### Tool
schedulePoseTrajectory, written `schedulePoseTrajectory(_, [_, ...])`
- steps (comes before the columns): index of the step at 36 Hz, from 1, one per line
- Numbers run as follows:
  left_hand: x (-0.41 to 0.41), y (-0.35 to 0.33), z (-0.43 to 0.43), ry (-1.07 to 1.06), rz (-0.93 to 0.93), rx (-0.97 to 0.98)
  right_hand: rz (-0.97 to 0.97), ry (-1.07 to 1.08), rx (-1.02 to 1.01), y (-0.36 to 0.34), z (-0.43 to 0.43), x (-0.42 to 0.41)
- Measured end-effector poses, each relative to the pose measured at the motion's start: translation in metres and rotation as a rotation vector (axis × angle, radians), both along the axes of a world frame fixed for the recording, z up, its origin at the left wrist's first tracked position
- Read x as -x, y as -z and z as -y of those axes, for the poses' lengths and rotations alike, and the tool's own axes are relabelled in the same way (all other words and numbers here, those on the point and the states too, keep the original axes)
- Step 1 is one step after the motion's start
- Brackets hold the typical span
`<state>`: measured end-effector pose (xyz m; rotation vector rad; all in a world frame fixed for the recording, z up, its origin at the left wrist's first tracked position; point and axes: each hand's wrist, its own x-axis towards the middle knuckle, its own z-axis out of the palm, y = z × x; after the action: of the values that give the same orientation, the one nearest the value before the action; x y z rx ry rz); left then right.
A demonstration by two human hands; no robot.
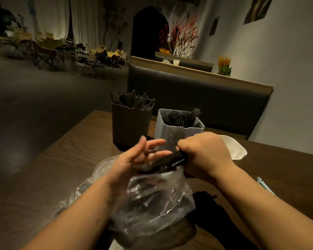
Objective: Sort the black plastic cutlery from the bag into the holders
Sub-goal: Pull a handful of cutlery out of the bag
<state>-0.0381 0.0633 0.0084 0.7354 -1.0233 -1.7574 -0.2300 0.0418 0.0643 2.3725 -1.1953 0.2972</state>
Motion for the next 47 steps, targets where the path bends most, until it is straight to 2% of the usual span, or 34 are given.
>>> schedulePoseTrajectory(2, [-0.007,0.003,0.0,0.003,-0.2,-0.043,0.118,0.213,-0.08,-0.005,0.001,0.003])
schedulePoseTrajectory(4, [-0.009,0.009,0.002,-0.023,-0.244,-0.029,0.348,0.278,-0.138,-0.01,0.001,0.003])
schedulePoseTrajectory(7, [0.004,0.007,0.002,-0.068,-0.21,0.009,0.739,0.188,-0.321,-0.017,-0.002,-0.011])
schedulePoseTrajectory(13, [0.004,0.006,-0.012,-0.154,-0.198,0.122,1.252,-0.044,-1.054,-0.002,-0.029,-0.055])
schedulePoseTrajectory(16, [0.0,0.007,-0.018,-0.117,-0.208,0.13,1.447,-0.091,-1.288,0.014,-0.035,-0.063])
schedulePoseTrajectory(18, [0.001,0.007,-0.019,-0.077,-0.163,0.152,1.479,-0.069,-1.37,0.027,-0.036,-0.064])
schedulePoseTrajectory(22, [0.01,0.012,-0.017,-0.082,0.122,0.223,1.584,-0.037,-1.404,0.052,-0.039,-0.057])
schedulePoseTrajectory(26, [0.013,0.021,-0.013,-0.064,0.223,0.205,1.628,-0.126,-1.513,0.069,-0.041,-0.048])
schedulePoseTrajectory(32, [0.013,0.02,-0.014,-0.026,0.257,0.205,1.528,-0.211,-1.706,0.076,-0.037,-0.036])
schedulePoseTrajectory(35, [0.013,0.02,-0.014,-0.04,0.264,0.223,1.466,-0.247,-1.648,0.074,-0.034,-0.035])
schedulePoseTrajectory(41, [0.008,0.021,-0.013,0.015,0.269,0.217,1.367,-0.183,-1.523,0.074,-0.032,-0.037])
schedulePoseTrajectory(47, [0.012,0.021,-0.013,-0.052,0.256,0.198,1.332,-0.15,-1.509,0.067,-0.036,-0.039])
